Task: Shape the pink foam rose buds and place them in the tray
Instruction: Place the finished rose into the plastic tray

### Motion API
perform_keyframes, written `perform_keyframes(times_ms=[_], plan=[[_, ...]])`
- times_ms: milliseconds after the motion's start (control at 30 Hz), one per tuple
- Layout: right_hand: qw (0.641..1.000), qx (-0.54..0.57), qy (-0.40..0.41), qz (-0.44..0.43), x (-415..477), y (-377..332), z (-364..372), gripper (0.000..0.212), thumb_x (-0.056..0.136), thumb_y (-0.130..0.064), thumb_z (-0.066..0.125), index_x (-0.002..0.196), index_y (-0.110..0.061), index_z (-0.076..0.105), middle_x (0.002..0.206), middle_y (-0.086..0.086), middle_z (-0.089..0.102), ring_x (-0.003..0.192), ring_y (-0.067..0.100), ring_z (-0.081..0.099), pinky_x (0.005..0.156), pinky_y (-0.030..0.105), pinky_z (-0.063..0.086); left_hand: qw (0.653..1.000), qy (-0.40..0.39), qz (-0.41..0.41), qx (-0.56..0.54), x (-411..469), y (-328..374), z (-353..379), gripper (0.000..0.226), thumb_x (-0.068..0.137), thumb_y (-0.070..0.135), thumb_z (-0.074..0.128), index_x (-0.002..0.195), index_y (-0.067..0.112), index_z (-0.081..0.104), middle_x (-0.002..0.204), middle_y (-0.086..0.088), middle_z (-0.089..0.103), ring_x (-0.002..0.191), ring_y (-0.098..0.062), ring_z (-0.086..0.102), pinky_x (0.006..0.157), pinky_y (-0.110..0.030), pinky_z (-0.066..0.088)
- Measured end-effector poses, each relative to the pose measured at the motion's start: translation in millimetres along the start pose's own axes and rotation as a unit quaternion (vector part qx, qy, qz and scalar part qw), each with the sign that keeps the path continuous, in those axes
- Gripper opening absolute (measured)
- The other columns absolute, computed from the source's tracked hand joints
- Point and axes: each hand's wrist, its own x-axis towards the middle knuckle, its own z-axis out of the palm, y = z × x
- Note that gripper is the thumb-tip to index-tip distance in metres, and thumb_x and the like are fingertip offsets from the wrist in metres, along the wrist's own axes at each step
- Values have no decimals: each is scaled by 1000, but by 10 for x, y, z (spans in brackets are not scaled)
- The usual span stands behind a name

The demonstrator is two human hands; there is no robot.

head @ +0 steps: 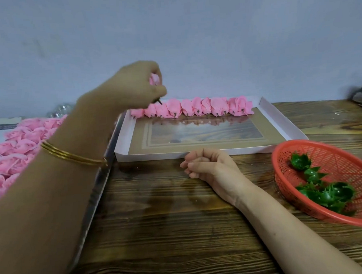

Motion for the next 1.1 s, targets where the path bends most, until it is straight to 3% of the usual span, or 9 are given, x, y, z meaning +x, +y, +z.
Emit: perform_keyframes(times_ms=[133,267,367,433,500,600,733,867,1100], plan=[[1000,-12,2,4,-7,-14,13,16,84,15,57,93,3,63,82,15,69,65,13,64,73,26,53,998,3,-70,5,233,-348,-204,9,89,11,57,81,15,56,78,-12,66,67,-29,62,76,-42,56],[1000,-16,4,13,0,-19,6,16,84,14,59,92,1,65,83,15,70,71,15,66,71,24,56,991,24,-129,36,435,-704,-269,5,91,9,54,91,6,58,93,-24,65,77,-37,65,86,-50,56],[1000,-13,2,18,11,-13,-8,16,84,13,59,93,0,65,85,15,71,73,15,67,71,24,56,982,35,-150,107,546,-954,-319,15,93,12,54,101,1,60,95,-27,66,87,-41,67,86,-45,54],[1000,-10,0,19,18,-10,-11,16,84,13,59,93,1,65,86,15,71,73,15,67,71,24,55,974,35,-163,152,567,-1096,-367,17,93,12,54,101,-1,61,83,-23,65,79,-37,63,75,-34,47],[1000,-9,-1,20,26,-10,-11,16,84,13,59,94,1,65,86,16,71,72,15,67,70,23,55,967,28,-182,175,568,-1233,-414,16,94,11,54,94,-2,62,67,-17,59,70,-32,59,67,-31,40],[1000,-9,-4,22,34,-8,-10,16,84,12,59,93,1,66,86,16,71,72,15,67,69,23,56,959,16,-210,187,551,-1424,-455,22,93,7,52,74,-2,60,58,-17,56,62,-31,58,68,-31,42],[1000,-8,-8,19,39,4,-14,16,84,13,60,92,0,67,85,16,71,72,15,67,67,22,55,954,1,-241,179,543,-1644,-463,24,92,2,52,78,-13,64,72,-28,63,66,-36,60,78,-41,52],[1000,-8,-14,15,48,11,-30,17,83,12,60,91,-1,67,85,15,72,73,15,68,67,22,55,949,-15,-250,191,540,-1803,-415,23,91,1,55,72,-8,62,68,-24,61,62,-34,58,71,-37,49],[1000,1,-22,10,61,26,-34,18,83,13,59,88,-2,67,82,14,71,71,14,67,65,21,55,940,-60,-267,206,540,-1969,-347,15,89,3,63,93,-12,66,90,-28,66,73,-33,56,67,-32,43]])
